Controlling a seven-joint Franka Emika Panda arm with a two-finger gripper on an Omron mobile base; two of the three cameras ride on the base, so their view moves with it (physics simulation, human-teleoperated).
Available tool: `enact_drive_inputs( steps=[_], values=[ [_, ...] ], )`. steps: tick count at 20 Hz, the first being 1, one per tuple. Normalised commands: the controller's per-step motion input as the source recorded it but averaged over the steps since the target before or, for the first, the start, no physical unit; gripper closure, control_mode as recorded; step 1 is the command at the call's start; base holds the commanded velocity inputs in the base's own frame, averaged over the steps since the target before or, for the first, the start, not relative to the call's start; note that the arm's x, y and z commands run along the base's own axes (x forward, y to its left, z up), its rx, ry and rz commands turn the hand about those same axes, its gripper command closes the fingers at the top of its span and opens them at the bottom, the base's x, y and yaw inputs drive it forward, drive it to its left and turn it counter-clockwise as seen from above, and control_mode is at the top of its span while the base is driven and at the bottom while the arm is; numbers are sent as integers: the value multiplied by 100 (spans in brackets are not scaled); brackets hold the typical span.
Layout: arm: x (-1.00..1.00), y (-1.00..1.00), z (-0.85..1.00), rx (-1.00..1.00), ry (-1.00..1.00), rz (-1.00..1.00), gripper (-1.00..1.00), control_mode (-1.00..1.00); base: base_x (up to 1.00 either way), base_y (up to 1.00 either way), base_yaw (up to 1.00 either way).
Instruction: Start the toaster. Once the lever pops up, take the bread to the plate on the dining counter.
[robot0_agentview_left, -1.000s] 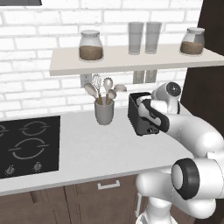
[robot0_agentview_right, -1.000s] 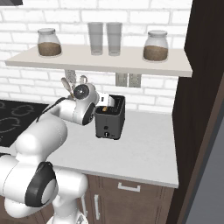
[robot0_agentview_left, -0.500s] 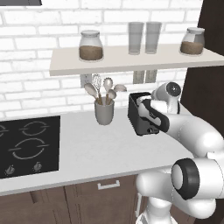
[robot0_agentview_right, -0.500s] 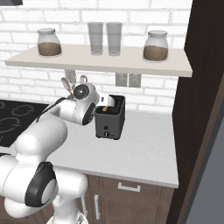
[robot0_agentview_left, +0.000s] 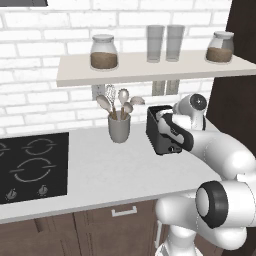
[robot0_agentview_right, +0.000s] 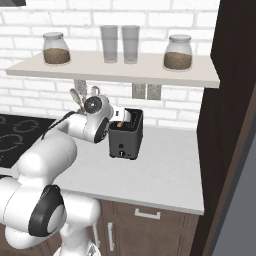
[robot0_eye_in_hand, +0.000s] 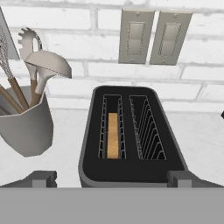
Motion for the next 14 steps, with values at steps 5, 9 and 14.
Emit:
enact_drive_inputs(
  steps=[5, 9, 14],
  values=[
    [0, 0, 0, 0, 0, 0, -100, -100, 0, 0, 0],
    [0, 0, 0, 0, 0, 0, -100, -100, 0, 0, 0],
    [0, 0, 0, 0, 0, 0, -100, -100, 0, 0, 0]
  ],
)
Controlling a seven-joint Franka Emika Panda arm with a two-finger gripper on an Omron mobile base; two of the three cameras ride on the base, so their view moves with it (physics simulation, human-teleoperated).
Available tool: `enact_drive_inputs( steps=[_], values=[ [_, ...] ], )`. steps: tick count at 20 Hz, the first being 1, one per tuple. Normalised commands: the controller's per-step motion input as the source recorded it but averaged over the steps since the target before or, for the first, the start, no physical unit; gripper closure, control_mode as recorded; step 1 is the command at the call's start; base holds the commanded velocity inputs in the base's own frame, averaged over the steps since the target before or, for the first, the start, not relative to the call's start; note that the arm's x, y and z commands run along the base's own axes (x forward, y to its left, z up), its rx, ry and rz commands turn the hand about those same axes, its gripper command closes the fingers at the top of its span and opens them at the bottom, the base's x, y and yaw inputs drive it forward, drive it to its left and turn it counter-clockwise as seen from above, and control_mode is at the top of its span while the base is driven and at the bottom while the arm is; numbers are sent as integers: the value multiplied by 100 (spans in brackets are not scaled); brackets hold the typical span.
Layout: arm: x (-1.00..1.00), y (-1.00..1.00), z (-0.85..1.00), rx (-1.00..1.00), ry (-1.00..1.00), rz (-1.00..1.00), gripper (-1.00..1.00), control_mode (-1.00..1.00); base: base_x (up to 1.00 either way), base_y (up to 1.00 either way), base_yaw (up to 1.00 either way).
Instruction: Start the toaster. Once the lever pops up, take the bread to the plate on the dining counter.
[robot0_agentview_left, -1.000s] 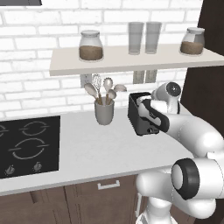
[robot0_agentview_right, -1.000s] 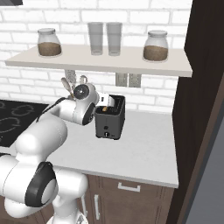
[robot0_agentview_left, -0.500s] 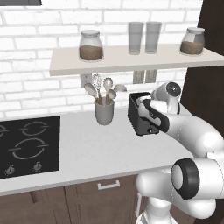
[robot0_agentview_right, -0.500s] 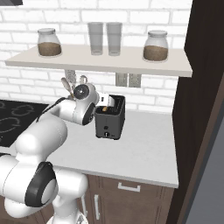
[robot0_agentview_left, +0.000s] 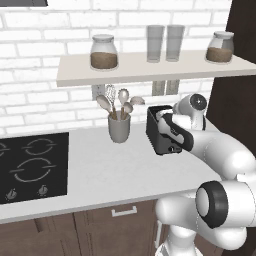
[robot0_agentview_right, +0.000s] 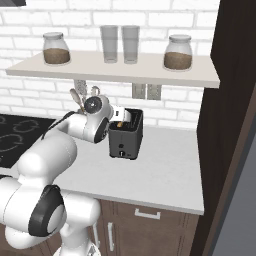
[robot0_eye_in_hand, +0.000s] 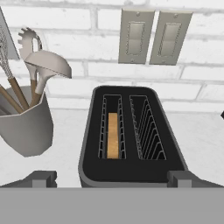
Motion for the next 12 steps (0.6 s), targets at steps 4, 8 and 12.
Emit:
enact_drive_inputs(
  steps=[4, 8, 12],
  values=[
    [0, 0, 0, 0, 0, 0, -100, -100, 0, 0, 0],
    [0, 0, 0, 0, 0, 0, -100, -100, 0, 0, 0],
    [0, 0, 0, 0, 0, 0, -100, -100, 0, 0, 0]
  ],
)
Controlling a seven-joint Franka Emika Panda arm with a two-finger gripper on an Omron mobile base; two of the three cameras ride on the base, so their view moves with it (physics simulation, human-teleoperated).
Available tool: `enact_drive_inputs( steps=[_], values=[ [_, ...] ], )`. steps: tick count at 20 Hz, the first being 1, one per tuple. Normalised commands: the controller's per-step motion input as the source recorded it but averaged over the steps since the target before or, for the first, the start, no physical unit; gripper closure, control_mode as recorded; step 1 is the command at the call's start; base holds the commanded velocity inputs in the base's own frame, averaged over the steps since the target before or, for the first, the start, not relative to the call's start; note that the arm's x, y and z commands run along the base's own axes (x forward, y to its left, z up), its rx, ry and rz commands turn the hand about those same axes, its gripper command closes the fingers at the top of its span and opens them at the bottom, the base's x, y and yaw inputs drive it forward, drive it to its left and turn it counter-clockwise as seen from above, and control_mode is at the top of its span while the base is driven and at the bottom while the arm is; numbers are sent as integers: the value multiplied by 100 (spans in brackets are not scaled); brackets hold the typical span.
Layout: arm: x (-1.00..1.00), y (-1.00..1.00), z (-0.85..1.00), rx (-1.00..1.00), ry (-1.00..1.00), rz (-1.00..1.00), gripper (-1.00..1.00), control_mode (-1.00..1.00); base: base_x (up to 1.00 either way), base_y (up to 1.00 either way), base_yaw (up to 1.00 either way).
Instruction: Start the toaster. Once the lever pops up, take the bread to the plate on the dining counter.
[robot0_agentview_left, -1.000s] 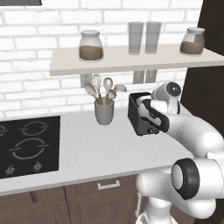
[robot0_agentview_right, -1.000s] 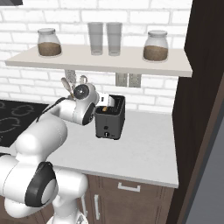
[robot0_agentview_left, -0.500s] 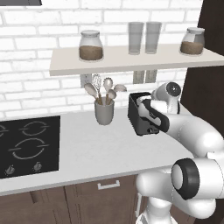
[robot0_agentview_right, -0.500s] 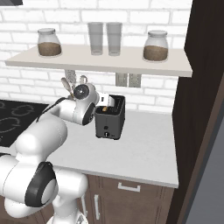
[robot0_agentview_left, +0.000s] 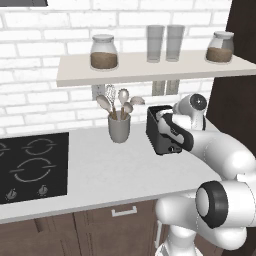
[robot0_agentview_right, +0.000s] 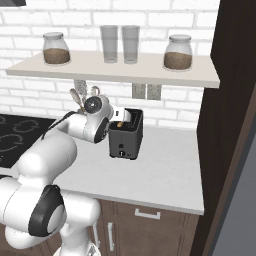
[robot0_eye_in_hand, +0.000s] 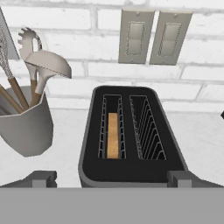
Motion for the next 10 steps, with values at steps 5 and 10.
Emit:
enact_drive_inputs(
  steps=[5, 10],
  values=[
    [0, 0, 0, 0, 0, 0, -100, -100, 0, 0, 0],
    [0, 0, 0, 0, 0, 0, -100, -100, 0, 0, 0]
  ],
)
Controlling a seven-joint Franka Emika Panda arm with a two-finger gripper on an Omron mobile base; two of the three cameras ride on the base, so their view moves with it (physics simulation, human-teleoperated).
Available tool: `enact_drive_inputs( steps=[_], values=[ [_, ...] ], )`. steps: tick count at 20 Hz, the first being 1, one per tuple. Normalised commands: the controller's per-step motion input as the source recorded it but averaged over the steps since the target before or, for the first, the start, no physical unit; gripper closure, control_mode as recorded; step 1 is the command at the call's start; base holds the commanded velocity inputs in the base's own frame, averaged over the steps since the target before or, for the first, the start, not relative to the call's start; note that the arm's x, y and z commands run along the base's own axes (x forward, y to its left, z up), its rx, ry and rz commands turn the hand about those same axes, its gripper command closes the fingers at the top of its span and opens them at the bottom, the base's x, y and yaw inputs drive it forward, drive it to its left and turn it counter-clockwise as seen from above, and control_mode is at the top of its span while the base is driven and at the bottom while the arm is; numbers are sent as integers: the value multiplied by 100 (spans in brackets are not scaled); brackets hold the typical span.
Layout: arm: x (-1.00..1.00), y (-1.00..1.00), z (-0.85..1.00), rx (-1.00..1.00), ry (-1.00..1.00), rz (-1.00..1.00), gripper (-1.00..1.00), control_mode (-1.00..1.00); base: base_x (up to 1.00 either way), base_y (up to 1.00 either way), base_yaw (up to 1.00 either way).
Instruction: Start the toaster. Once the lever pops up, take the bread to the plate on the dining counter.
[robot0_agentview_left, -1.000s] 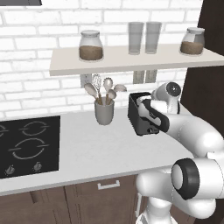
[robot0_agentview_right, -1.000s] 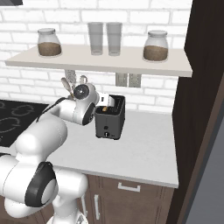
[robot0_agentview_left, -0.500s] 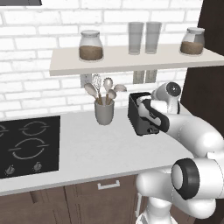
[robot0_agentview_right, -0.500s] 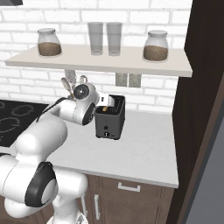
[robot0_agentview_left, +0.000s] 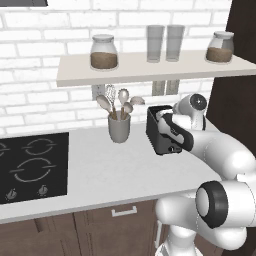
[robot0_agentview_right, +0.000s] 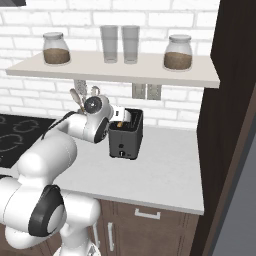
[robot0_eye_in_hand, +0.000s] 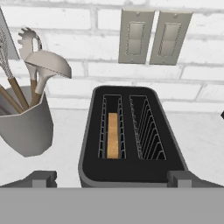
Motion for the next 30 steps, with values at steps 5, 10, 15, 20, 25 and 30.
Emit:
enact_drive_inputs(
  steps=[5, 10, 15, 20, 25, 30],
  values=[
    [0, 0, 0, 0, 0, 0, -100, -100, 0, 0, 0],
    [0, 0, 0, 0, 0, 0, -100, -100, 0, 0, 0],
    [0, 0, 0, 0, 0, 0, -100, -100, 0, 0, 0],
    [0, 0, 0, 0, 0, 0, -100, -100, 0, 0, 0],
    [0, 0, 0, 0, 0, 0, -100, -100, 0, 0, 0],
    [0, 0, 0, 0, 0, 0, -100, -100, 0, 0, 0]
  ],
)
